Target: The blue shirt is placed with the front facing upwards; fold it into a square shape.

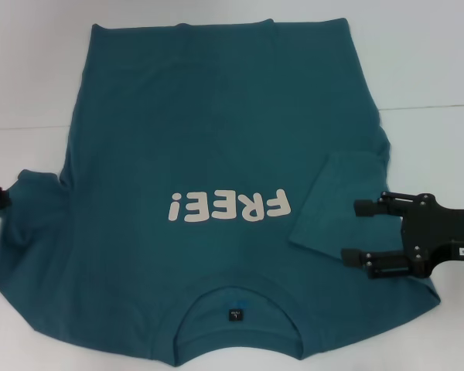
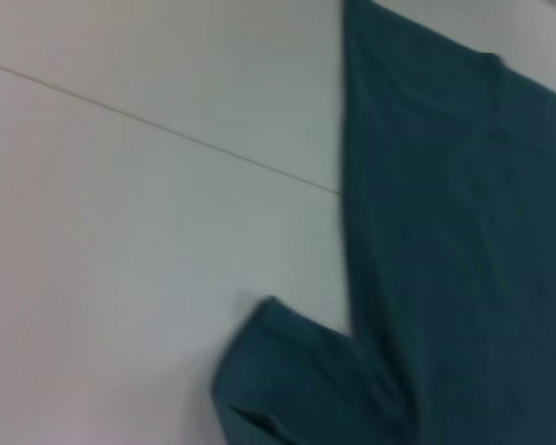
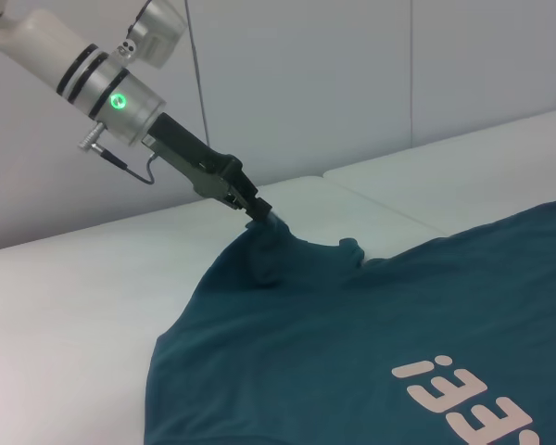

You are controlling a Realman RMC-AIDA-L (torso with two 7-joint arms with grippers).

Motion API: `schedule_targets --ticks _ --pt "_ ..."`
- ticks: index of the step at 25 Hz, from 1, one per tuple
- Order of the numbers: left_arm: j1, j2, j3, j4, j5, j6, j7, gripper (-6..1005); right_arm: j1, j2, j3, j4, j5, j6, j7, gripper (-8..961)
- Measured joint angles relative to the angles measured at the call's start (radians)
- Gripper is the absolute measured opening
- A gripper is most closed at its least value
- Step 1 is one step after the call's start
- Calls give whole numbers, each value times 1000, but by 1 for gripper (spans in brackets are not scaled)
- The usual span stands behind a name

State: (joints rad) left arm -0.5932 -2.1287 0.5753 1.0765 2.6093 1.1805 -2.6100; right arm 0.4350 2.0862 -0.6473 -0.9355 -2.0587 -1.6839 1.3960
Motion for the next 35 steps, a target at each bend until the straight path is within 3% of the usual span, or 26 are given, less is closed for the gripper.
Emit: schedule_targets --ticks 11,24,35 --pt "3 -25 39 -16 -195 88 72 49 -4 0 0 12 1 0 -6 923" --pt "-64 -34 264 -185 -313 -32 78 48 -12 0 0 12 -1 -2 -7 923" --pt "-62 -35 305 -228 -344 -69 97 52 -13 0 0 12 -2 -5 -6 923"
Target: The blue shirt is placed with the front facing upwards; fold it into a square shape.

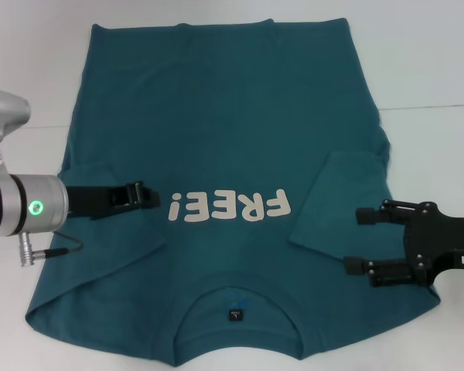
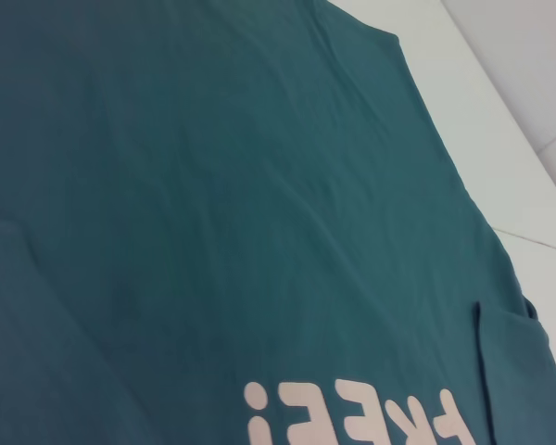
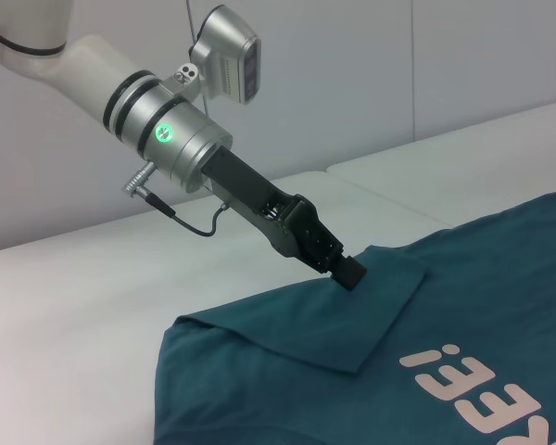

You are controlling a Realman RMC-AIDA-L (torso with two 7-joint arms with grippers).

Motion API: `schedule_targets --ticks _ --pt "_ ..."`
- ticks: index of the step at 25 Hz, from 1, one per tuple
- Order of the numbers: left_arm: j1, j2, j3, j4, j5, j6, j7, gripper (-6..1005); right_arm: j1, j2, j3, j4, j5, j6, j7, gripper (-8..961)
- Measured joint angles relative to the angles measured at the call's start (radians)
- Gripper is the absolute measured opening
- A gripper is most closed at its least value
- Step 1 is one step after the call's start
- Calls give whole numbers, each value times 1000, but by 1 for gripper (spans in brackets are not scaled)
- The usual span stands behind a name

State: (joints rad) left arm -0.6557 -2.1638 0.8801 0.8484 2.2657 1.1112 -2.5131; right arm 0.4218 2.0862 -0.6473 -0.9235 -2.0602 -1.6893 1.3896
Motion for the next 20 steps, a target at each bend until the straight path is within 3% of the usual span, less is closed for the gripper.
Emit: schedule_targets --ticks 10,15,20 --pt "5 10 -8 13 -1 36 23 61 0 -2 0 -6 1 -1 20 923" --pt "4 11 -11 17 -32 54 65 123 3 -11 0 -15 4 -1 55 923" --pt "11 13 -16 24 -70 69 108 343 4 -12 0 -44 2 6 103 923"
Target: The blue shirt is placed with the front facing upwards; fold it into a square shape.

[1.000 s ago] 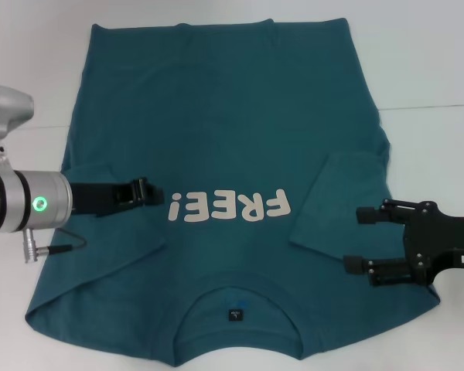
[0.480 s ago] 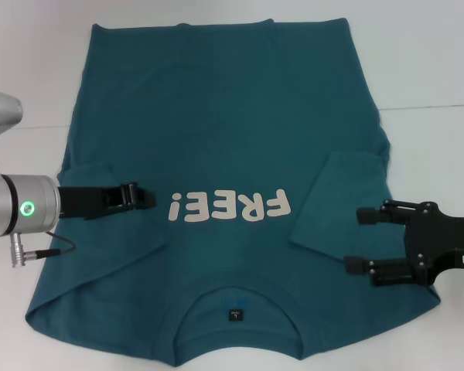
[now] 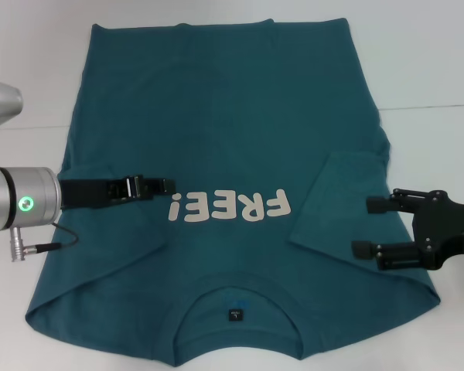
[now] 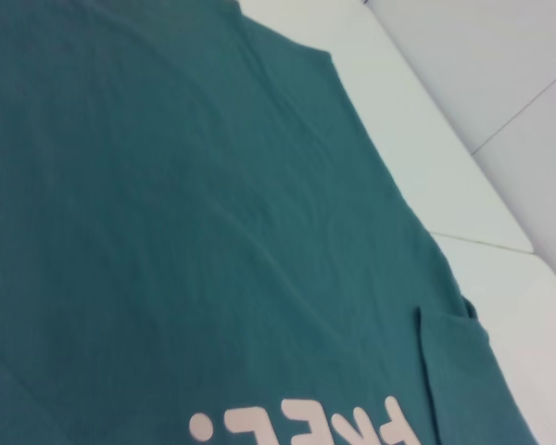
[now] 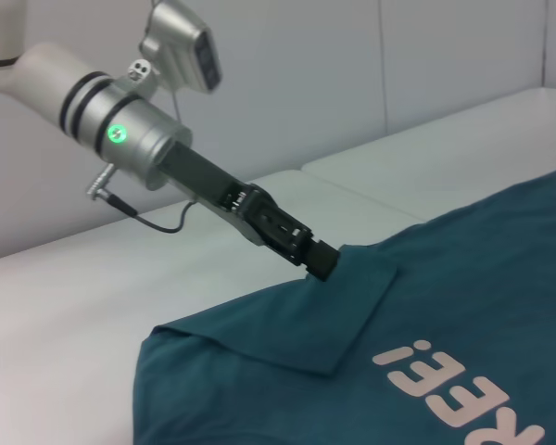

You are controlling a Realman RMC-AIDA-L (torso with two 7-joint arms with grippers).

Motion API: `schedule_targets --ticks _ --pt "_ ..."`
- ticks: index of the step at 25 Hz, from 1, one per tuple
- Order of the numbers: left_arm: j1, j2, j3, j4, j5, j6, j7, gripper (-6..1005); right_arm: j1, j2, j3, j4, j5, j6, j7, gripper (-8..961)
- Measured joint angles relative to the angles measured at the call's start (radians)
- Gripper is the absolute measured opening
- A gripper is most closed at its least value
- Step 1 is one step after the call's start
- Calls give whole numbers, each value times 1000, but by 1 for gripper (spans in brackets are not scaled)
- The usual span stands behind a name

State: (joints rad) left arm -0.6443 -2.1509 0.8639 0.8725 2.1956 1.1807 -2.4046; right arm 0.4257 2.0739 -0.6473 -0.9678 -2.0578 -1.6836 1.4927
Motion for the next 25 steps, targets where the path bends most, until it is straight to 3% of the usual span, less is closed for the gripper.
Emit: schedule_targets --ticks 4,11,17,20,25 --pt "2 7 -18 1 -26 21 26 508 7 -2 -1 -22 -3 8 62 923" --pt "27 11 -124 -5 -113 122 194 794 28 -12 -8 -100 -29 28 301 923" --pt "43 19 -180 -7 -137 185 310 870 71 -40 -7 -140 -106 28 597 923" --pt "44 23 -199 -8 -137 208 368 908 89 -65 -7 -147 -149 28 746 923" --pt "46 27 -227 -23 -138 221 452 904 102 -95 -4 -145 -216 33 906 922"
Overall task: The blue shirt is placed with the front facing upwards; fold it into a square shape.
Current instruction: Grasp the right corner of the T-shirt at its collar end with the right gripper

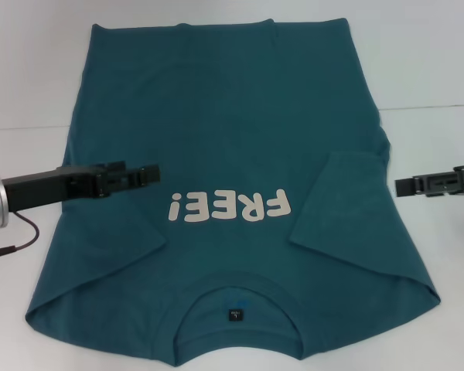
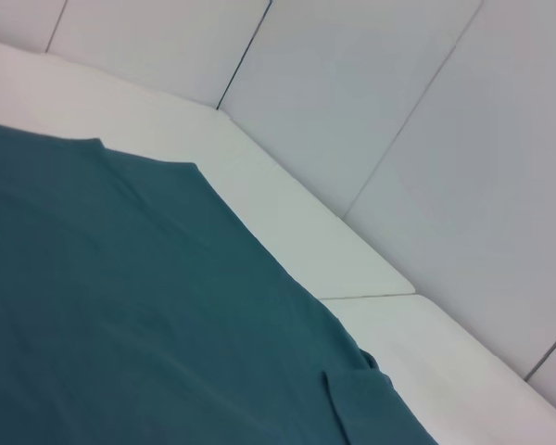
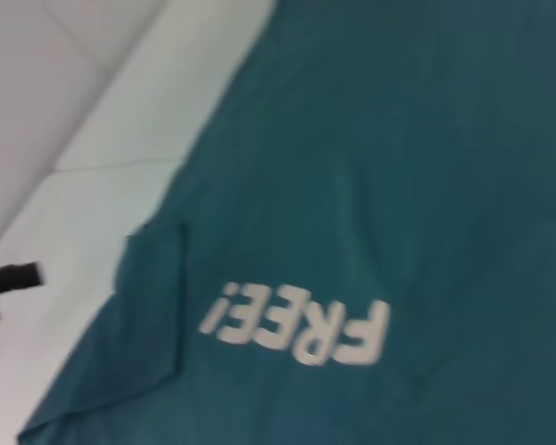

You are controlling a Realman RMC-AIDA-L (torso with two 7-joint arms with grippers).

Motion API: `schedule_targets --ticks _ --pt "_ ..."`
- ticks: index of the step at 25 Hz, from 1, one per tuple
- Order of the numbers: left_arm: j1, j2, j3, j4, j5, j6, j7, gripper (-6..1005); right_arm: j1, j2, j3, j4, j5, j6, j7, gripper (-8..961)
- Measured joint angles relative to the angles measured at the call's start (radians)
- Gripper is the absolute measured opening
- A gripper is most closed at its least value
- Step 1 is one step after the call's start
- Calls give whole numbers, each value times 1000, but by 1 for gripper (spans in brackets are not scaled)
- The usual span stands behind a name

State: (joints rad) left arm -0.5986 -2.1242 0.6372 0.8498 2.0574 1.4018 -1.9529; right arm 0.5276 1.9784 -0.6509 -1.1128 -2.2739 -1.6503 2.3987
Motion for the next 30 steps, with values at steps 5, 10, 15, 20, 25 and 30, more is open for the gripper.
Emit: schedule_targets --ticks 5,10,15,20,25,30 --pt "-9 11 -33 -36 -11 -8 48 904 22 -19 -4 -2 -126 -33 105 922" --pt "-11 9 -35 -50 -35 -11 69 905 65 -23 2 -1 -280 -114 156 922" --pt "-12 3 -32 -52 -57 -10 71 905 81 -23 -9 6 -389 -134 179 922" --pt "-10 -1 -33 -69 -72 -11 78 905 97 -18 -24 14 -453 -133 175 922" --pt "-9 -2 -34 -79 -90 -12 91 904 108 -15 -64 58 -465 -99 174 922" --pt "-12 -2 -34 -89 -90 -25 95 904 135 -10 -101 136 -474 -35 175 922"
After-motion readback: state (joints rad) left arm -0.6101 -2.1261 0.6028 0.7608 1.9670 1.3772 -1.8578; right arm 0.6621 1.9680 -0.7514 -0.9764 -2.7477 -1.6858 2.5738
